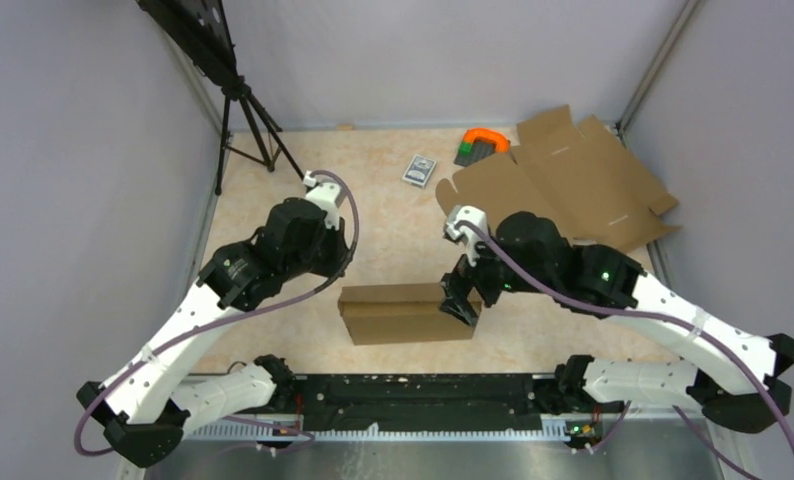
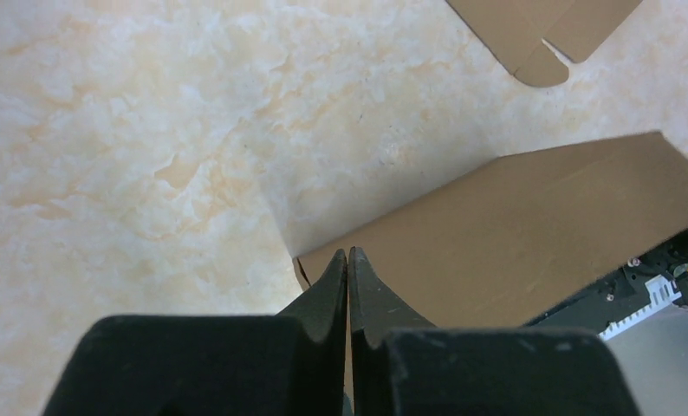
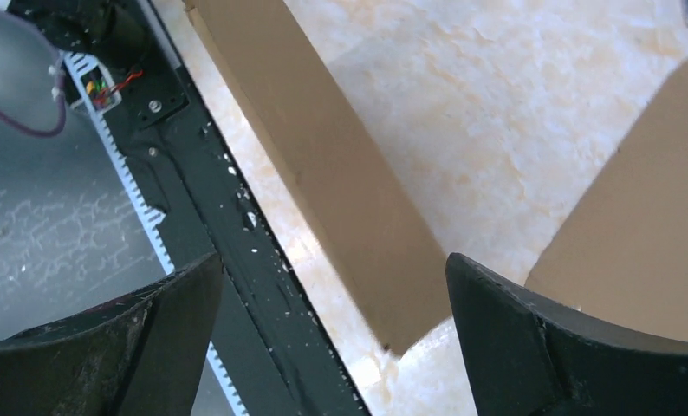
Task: Fold the paper box
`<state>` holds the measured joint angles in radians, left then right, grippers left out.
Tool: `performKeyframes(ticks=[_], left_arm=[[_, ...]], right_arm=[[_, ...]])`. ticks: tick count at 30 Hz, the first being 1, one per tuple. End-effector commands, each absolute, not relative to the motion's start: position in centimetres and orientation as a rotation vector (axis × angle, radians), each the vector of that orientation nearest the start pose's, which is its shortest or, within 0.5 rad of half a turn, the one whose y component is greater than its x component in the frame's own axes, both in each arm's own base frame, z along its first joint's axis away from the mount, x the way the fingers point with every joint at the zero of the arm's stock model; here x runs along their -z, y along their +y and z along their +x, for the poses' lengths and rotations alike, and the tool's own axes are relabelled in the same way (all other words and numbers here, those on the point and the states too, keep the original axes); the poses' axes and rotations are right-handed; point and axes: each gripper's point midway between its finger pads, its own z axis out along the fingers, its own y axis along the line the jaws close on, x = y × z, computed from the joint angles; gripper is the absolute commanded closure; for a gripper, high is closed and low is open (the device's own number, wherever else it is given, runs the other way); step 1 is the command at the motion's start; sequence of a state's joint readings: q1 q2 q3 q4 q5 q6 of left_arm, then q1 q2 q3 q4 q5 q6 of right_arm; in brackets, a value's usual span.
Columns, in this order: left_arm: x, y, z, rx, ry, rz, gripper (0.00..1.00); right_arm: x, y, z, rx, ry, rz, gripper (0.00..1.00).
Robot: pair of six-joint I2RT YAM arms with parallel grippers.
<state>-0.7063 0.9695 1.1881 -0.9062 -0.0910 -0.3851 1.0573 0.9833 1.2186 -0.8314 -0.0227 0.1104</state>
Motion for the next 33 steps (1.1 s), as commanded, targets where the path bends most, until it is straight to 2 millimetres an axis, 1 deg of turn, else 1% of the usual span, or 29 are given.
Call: performKeyframes(ticks=[1, 4, 6, 7, 10, 13, 14, 16, 18, 21, 26, 30, 33], left_arm=[[-28.1, -16.8, 20.5, 0.485, 2.197, 0.311, 1.00], [-28.4, -16.3, 19.6, 0.504, 2.193, 0.306, 1.00], [-28.5, -16.2, 18.9, 0.525, 2.199, 0.313, 1.00], [-28.5, -16.2, 18.7, 0.536, 2.202, 0.315, 1.00], [-28.1, -16.0, 18.2, 0.542, 2.212, 0.315, 1.00], [-28.0, -15.7, 18.1, 0.537, 2.205, 0.308, 1.00], [-27.9, -15.6, 18.0, 0.536, 2.205, 0.307, 1.00], [-27.9, -15.5, 18.0, 0.533, 2.209, 0.302, 1.00], [-27.7, -15.4, 17.9, 0.526, 2.220, 0.305, 1.00], [-27.5, -15.2, 17.8, 0.510, 2.224, 0.305, 1.00], [-27.1, -14.6, 17.9, 0.479, 2.222, 0.298, 1.00], [-26.4, -14.3, 18.1, 0.453, 2.231, 0.296, 1.00], [-26.2, -14.0, 18.6, 0.435, 2.215, 0.277, 1.00]], right_arm=[[-28.5, 29.0, 12.3, -0.792, 1.822, -1.316, 0.02], [-27.5, 30.4, 12.3, -0.786, 1.727, -1.479, 0.02], [-26.2, 31.1, 12.4, -0.772, 1.686, -1.568, 0.02], [-25.8, 31.5, 12.1, -0.780, 1.671, -1.606, 0.02], [-24.2, 32.8, 11.4, -0.797, 1.660, -1.689, 0.01], [-22.4, 33.6, 11.8, -0.719, 1.664, -1.748, 0.01], [-21.9, 33.8, 12.4, -0.668, 1.677, -1.746, 0.01], [-21.3, 34.3, 13.1, -0.629, 1.693, -1.756, 0.01], [-20.9, 34.9, 13.3, -0.625, 1.694, -1.777, 0.01], [-19.6, 35.4, 13.6, -0.614, 1.704, -1.810, 0.02], [-17.7, 35.5, 14.4, -0.556, 1.752, -1.833, 0.08], [-17.7, 35.5, 14.9, -0.525, 1.748, -1.813, 0.15], [-17.8, 35.0, 16.2, -0.463, 1.763, -1.776, 0.21]])
